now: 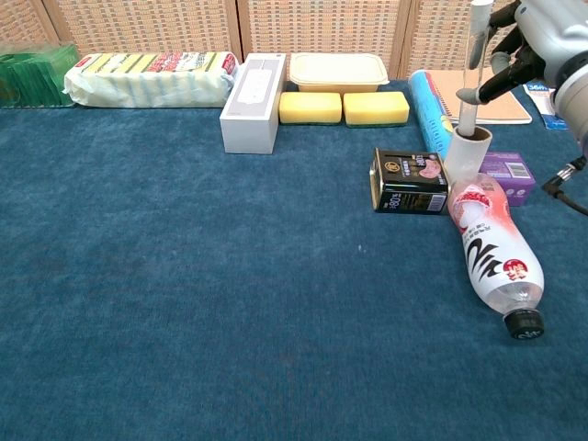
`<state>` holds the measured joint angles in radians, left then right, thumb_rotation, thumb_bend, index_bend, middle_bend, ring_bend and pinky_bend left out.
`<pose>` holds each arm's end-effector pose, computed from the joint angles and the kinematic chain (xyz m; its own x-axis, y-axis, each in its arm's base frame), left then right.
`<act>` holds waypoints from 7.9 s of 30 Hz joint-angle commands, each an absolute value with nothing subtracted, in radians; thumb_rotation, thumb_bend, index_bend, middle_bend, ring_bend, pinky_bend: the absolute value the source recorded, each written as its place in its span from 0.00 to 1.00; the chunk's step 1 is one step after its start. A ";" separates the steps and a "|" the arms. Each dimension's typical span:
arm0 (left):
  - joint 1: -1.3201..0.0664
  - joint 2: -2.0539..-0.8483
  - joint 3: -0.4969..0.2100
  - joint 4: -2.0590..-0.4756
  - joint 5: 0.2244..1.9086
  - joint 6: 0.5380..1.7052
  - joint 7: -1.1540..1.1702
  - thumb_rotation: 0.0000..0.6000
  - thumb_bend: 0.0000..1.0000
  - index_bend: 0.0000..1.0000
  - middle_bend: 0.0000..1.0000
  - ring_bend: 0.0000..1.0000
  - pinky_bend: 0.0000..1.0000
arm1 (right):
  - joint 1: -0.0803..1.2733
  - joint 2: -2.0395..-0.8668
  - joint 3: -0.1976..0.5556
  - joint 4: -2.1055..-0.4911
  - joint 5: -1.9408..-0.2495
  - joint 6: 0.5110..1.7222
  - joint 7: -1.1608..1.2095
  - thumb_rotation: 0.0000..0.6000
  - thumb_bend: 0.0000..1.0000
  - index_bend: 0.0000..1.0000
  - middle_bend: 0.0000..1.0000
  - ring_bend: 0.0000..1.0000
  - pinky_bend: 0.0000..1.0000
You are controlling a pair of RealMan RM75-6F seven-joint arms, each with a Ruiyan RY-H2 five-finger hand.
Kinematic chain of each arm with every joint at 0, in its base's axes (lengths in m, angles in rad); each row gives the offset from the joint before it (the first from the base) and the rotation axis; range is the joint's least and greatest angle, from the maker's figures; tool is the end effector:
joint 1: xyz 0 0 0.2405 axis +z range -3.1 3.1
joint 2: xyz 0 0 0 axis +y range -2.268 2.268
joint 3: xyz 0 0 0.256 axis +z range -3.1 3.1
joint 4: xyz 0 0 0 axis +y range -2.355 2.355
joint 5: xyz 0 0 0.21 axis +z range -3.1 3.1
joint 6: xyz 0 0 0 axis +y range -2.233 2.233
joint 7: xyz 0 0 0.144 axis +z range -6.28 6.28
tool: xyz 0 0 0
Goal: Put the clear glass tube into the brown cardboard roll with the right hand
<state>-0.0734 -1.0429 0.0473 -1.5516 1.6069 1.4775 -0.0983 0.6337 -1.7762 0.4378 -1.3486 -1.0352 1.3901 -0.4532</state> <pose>-0.3256 0.1569 0.1703 0.4410 0.1110 0.8906 0.8970 -0.0891 -0.4331 -0.1561 -0.3643 0.0240 0.2301 0.1815 0.9561 -0.9732 0.0399 0.2266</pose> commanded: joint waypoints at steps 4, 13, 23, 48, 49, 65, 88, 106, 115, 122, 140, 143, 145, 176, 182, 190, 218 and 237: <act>-0.073 -1.043 0.048 -1.550 1.609 1.480 -0.101 0.89 0.08 0.02 0.00 0.00 0.00 | 0.631 -1.764 0.443 -1.377 -1.031 1.397 -0.464 1.00 0.32 0.69 0.83 0.94 0.87; -0.070 -1.042 0.051 -1.547 1.617 1.488 -0.106 0.90 0.08 0.02 0.00 0.00 0.00 | 0.629 -1.733 0.455 -1.451 -1.034 1.421 -0.493 1.00 0.32 0.70 0.85 0.95 0.88; -0.070 -1.039 0.054 -1.546 1.621 1.486 -0.112 0.90 0.08 0.02 0.00 0.00 0.00 | 0.631 -1.700 0.466 -1.532 -1.039 1.451 -0.534 1.00 0.33 0.71 0.86 0.96 0.89; -0.056 -1.033 0.063 -1.530 1.647 1.522 -0.145 0.90 0.08 0.02 0.00 0.00 0.00 | 0.638 -1.649 0.468 -1.675 -1.055 1.516 -0.628 1.00 0.35 0.79 0.91 1.00 0.91; -0.056 -1.033 0.063 -1.530 1.647 1.523 -0.146 0.90 0.08 0.02 0.00 0.00 0.00 | 0.639 -1.648 0.469 -1.680 -1.057 1.518 -0.632 1.00 0.35 0.79 0.91 1.00 0.91; -0.050 -1.030 0.066 -1.520 1.658 1.537 -0.164 0.90 0.08 0.02 0.00 0.00 0.00 | 0.622 -1.540 0.494 -1.849 -0.943 1.479 -0.683 1.00 0.40 0.81 0.93 1.00 0.92; -0.040 -1.034 0.078 -1.517 1.688 1.560 -0.153 0.90 0.08 0.02 0.00 0.00 0.00 | 0.517 -0.945 0.501 -2.356 -0.527 1.162 -0.626 1.00 0.50 0.85 0.98 1.00 0.94; -0.044 -1.033 0.083 -1.519 1.691 1.548 -0.146 0.90 0.08 0.02 0.00 0.00 0.00 | 0.561 -1.022 0.478 -2.184 -0.744 1.379 -0.487 1.00 0.50 0.85 0.98 1.00 0.93; -0.041 -1.032 0.084 -1.510 1.698 1.561 -0.162 0.90 0.08 0.02 0.00 0.00 0.00 | 0.577 -0.969 0.317 -2.349 -0.676 1.227 -0.601 1.00 0.51 0.85 0.98 1.00 0.93; -0.042 -1.026 0.095 -1.521 1.719 1.562 -0.153 0.90 0.08 0.02 0.00 0.00 0.00 | 0.591 -1.032 0.385 -2.251 -0.766 1.371 -0.541 1.00 0.51 0.85 0.98 1.00 0.93; -0.040 -1.025 0.099 -1.496 1.727 1.576 -0.186 0.90 0.08 0.02 0.00 0.00 0.00 | 0.516 -0.916 0.170 -2.356 -0.990 1.160 -0.468 1.00 0.51 0.85 0.99 1.00 0.94; -0.045 -1.028 0.094 -1.503 1.710 1.556 -0.172 0.90 0.08 0.02 0.00 0.00 0.00 | 0.526 -0.897 0.224 -2.356 -1.017 1.189 -0.419 1.00 0.51 0.85 0.99 1.00 0.94; -0.047 -1.026 0.098 -1.511 1.718 1.553 -0.161 0.89 0.08 0.02 0.00 0.00 0.00 | 0.535 -0.951 0.299 -2.356 -0.981 1.327 -0.432 1.00 0.51 0.85 1.00 1.00 0.95; -0.049 -1.021 0.098 -1.504 1.715 1.558 -0.186 0.91 0.08 0.02 0.00 0.00 0.00 | 0.621 -1.135 0.232 -2.356 -1.044 1.390 -0.642 1.00 0.50 0.84 1.00 1.00 0.93; -0.056 -1.015 0.107 -1.509 1.729 1.545 -0.185 0.90 0.08 0.02 0.00 0.00 0.00 | 0.630 -1.157 0.182 -2.356 -1.067 1.341 -0.656 1.00 0.50 0.83 1.00 1.00 0.94; -0.062 -1.017 0.102 -1.515 1.709 1.522 -0.174 0.91 0.08 0.02 0.00 0.00 0.00 | 0.681 -1.216 0.236 -2.352 -0.958 1.421 -0.809 1.00 0.50 0.83 1.00 1.00 0.94; -0.066 -1.019 0.097 -1.518 1.692 1.512 -0.167 0.90 0.08 0.02 0.00 0.00 0.00 | 0.707 -1.218 0.228 -2.236 -0.981 1.438 -0.929 1.00 0.50 0.83 1.00 1.00 0.94; -0.069 -1.011 0.118 -1.512 1.732 1.517 -0.179 0.91 0.08 0.02 0.00 0.00 0.00 | 0.779 -1.195 0.440 -2.356 -0.347 1.367 -0.790 1.00 0.49 0.83 1.00 1.00 0.94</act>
